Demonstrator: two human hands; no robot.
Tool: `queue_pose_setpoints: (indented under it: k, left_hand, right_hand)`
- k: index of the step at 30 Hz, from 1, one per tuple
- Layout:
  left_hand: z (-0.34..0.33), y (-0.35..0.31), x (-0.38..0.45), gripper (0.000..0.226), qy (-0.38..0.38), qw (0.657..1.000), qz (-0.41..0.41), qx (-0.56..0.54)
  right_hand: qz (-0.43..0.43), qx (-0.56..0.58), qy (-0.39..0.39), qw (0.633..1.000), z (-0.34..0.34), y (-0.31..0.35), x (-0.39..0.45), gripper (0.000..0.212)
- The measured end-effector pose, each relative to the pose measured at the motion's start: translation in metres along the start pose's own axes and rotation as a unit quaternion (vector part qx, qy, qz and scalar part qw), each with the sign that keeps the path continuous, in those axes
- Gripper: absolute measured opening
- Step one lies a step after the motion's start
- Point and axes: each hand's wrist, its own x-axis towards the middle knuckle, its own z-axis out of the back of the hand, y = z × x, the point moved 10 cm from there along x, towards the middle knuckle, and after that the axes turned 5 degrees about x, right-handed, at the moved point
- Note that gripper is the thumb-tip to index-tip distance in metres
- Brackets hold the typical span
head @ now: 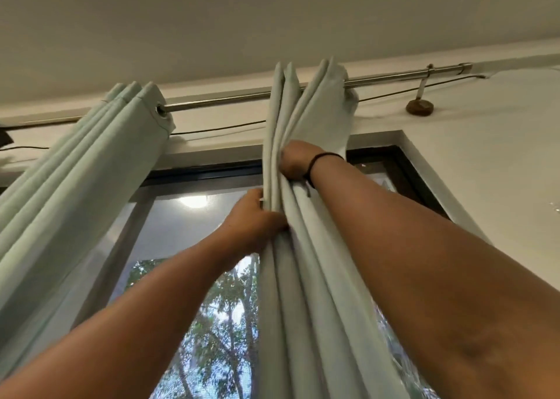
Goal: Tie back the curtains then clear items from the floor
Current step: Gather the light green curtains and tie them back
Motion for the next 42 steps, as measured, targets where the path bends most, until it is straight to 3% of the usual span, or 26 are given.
queue_pose_setpoints:
  k: [4, 9, 12, 13, 16, 18, 20, 22, 25, 30, 37, 42]
  left_hand:
    - [0.037, 0.025, 0.011, 0.031, -0.064, 0.997, 0.027, -0.016]
    - [0.014, 0.024, 0.026, 0.021, -0.028, 0.999, 0.023, -0.021]
    - [-0.012, 0.004, 0.039, 0.007, -0.015, 0.999, 0.000, -0.037]
    - [-0.020, -0.005, 0.044, 0.006, -0.012, 0.999, -0.010, -0.044]
    - [-0.055, -0.025, 0.060, 0.003, -0.025, 0.999, -0.027, -0.039]
    - [-0.079, -0.034, 0.072, 0.013, -0.044, 0.998, -0.032, -0.026]
    - [-0.108, -0.047, 0.080, 0.023, -0.057, 0.998, -0.040, 0.000]
    - [-0.135, -0.065, 0.086, 0.025, -0.074, 0.996, -0.052, 0.021]
    - [-0.175, -0.097, 0.095, 0.020, -0.092, 0.992, -0.070, 0.041]
    - [-0.236, -0.158, 0.109, 0.009, -0.116, 0.985, -0.103, 0.069]
    - [-0.357, -0.217, 0.108, 0.018, -0.024, 0.982, -0.153, 0.104]
    - [-0.320, -0.178, 0.090, 0.013, -0.044, 0.990, -0.118, 0.071]
  right_hand:
    - [0.010, -0.005, 0.052, 0.999, -0.021, 0.036, -0.005, 0.025]
    - [-0.100, 0.229, 0.060, 0.966, -0.019, -0.016, -0.022, 0.022]
    - [-0.155, 0.394, 0.041, 0.905, -0.023, -0.046, -0.023, 0.066]
    - [-0.152, 0.404, 0.024, 0.902, -0.021, -0.051, -0.022, 0.071]
    - [-0.088, 0.263, -0.001, 0.961, -0.007, -0.068, -0.021, 0.039]
    - [-0.034, 0.121, -0.022, 0.992, 0.014, -0.071, -0.036, 0.032]
    - [0.000, 0.010, 0.000, 1.000, 0.025, -0.088, -0.042, 0.023]
    - [-0.001, -0.055, 0.034, 0.998, 0.031, -0.120, -0.053, 0.034]
    - [-0.017, 0.053, 0.010, 0.998, 0.052, -0.180, -0.047, 0.022]
    - [-0.036, 0.284, -0.067, 0.956, 0.096, -0.273, -0.035, 0.035]
    - [-0.075, 0.318, -0.089, 0.941, 0.136, -0.390, -0.087, 0.013]
    - [-0.091, 0.284, -0.062, 0.953, 0.108, -0.350, -0.085, 0.029]
